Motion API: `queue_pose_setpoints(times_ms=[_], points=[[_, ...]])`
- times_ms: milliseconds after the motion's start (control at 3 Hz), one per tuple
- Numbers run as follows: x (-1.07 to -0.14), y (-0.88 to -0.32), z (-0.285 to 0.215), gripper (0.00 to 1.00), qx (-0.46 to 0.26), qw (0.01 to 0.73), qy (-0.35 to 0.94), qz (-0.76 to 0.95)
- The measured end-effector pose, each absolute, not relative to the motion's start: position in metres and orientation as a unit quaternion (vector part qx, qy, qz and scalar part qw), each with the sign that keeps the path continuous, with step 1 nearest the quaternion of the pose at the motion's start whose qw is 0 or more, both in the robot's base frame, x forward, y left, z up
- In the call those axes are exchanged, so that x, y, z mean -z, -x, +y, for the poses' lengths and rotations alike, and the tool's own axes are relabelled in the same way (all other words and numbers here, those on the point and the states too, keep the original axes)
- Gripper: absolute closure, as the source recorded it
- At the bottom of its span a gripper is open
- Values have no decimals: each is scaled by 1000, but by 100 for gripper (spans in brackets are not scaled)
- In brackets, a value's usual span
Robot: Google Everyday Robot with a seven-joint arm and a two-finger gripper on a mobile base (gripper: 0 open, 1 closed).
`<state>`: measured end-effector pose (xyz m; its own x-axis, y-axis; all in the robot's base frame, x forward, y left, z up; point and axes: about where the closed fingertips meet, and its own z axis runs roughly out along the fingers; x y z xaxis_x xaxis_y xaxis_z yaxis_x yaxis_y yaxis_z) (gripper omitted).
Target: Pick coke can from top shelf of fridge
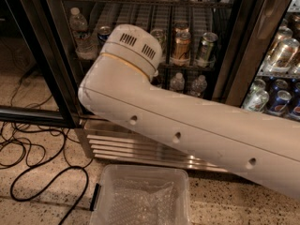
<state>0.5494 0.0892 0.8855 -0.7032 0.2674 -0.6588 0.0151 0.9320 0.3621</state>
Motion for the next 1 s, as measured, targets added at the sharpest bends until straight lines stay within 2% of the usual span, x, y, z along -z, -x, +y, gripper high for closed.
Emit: queue_pose_setpoints(times_ms=[667,1000], points=[[-879,-542,87,100,-167,370,-49,912],[-865,-515,94,100,-199,347,-56,915]])
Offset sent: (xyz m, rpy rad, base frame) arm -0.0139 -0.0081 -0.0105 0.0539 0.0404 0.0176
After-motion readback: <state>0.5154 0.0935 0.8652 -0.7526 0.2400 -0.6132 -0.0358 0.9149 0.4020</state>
